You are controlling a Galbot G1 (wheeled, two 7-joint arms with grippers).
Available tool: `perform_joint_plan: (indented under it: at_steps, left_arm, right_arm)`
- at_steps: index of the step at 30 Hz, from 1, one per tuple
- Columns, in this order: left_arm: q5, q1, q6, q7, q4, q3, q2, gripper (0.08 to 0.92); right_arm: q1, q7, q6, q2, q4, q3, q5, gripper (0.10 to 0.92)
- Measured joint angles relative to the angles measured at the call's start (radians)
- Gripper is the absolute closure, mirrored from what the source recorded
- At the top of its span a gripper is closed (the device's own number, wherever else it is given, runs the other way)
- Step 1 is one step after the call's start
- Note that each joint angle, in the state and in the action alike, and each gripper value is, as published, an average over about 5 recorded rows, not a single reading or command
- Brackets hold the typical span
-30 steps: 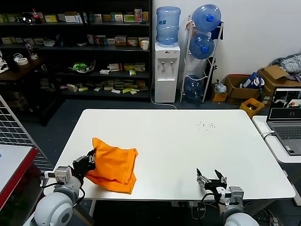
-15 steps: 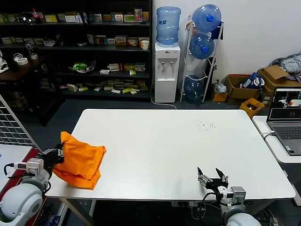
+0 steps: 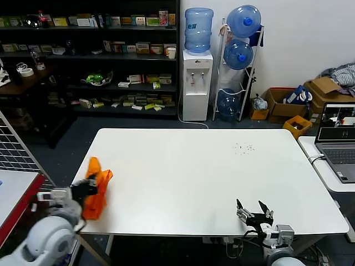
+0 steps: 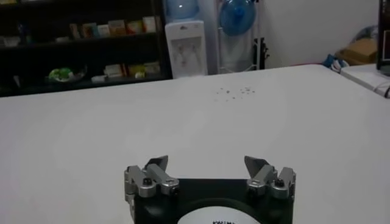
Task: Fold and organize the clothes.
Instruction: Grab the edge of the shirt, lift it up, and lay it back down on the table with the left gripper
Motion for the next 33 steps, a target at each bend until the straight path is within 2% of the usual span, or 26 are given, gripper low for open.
perform_joint_plan:
  at_steps: [4, 8, 13, 17, 22, 28, 33]
  left_arm:
    - [-0.096, -0.136, 0.008, -0.099, 0.027, 0.175, -0.149, 0.905]
    - [-0.154, -0.265, 0.014, -0.164, 0.109, 0.318, -0.315, 0.905]
    - [-0.173, -0.385, 0.016, -0.200, 0.239, 0.438, -0.500, 0.905]
    - [-0.164, -0.441, 0.014, -0.210, 0.330, 0.503, -0.616, 0.905]
    - [-0.137, -0.482, 0.009, -0.213, 0.420, 0.556, -0.721, 0.905]
    - [-0.089, -0.508, -0.004, -0.202, 0.499, 0.588, -0.788, 0.902]
    - [-0.029, -0.506, -0.029, -0.160, 0.518, 0.592, -0.814, 0.805]
  right_arm:
    - [-0.027, 0.000, 0.001, 0.023, 0.016, 0.021, -0.019, 0.203]
    - [-0.049, 0.000, 0.001, 0.045, 0.031, 0.041, -0.036, 0.203]
    - [-0.069, 0.005, 0.005, 0.062, 0.048, 0.061, -0.047, 0.203]
    - [-0.077, 0.011, 0.009, 0.065, 0.060, 0.076, -0.047, 0.203]
    - [-0.085, 0.016, 0.010, 0.061, 0.076, 0.099, -0.038, 0.203]
    - [-0.108, 0.008, 0.012, 0.044, 0.105, 0.132, -0.018, 0.203]
    - [-0.160, -0.042, 0.018, 0.006, 0.156, 0.182, -0.005, 0.203]
